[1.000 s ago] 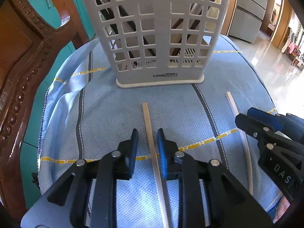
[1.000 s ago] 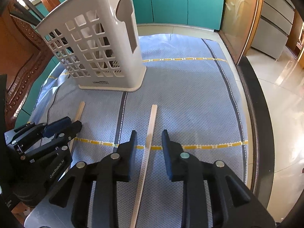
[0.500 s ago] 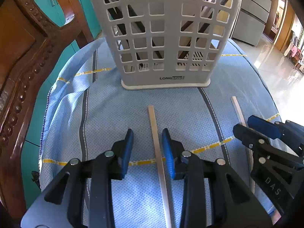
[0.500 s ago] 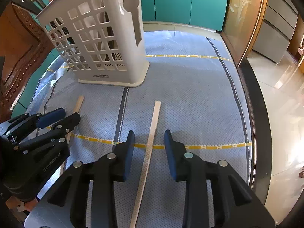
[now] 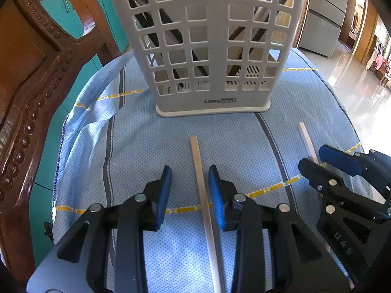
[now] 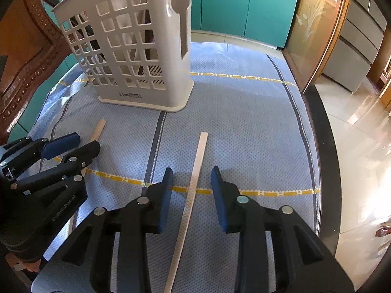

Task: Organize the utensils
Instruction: 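Lower both tools to the last light wooden chopsticks and close on them, then lift a light wooden chopstick with each tool above the white caddy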

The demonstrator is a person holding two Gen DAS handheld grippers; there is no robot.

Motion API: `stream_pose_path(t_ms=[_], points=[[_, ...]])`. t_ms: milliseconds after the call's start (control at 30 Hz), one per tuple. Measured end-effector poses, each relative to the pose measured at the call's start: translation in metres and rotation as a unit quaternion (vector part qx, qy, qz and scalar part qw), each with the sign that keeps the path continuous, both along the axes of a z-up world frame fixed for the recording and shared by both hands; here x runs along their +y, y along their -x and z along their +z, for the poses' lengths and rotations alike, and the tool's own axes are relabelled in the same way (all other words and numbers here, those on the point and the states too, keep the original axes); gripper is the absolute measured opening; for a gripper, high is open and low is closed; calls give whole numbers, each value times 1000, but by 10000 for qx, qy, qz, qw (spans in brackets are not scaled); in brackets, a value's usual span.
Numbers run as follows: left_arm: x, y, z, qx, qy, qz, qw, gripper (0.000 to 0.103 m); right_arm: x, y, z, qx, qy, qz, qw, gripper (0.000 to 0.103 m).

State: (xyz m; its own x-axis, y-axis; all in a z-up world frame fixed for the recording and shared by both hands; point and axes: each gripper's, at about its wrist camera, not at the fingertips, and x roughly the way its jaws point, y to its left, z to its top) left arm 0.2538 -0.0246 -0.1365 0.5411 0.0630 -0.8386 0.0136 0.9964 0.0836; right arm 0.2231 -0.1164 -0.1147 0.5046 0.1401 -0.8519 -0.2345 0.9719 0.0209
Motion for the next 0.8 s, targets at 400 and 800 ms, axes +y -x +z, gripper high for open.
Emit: stream_pose_path(t_ms=[400,800], points=[[-5,3,1,-8,66,-125,9999,18,4,3,0,-38,-26,164,9999,9],[2,4,13,-151,281,-72,9995,7,-6,3,9,-22,-450,130,9989,7]])
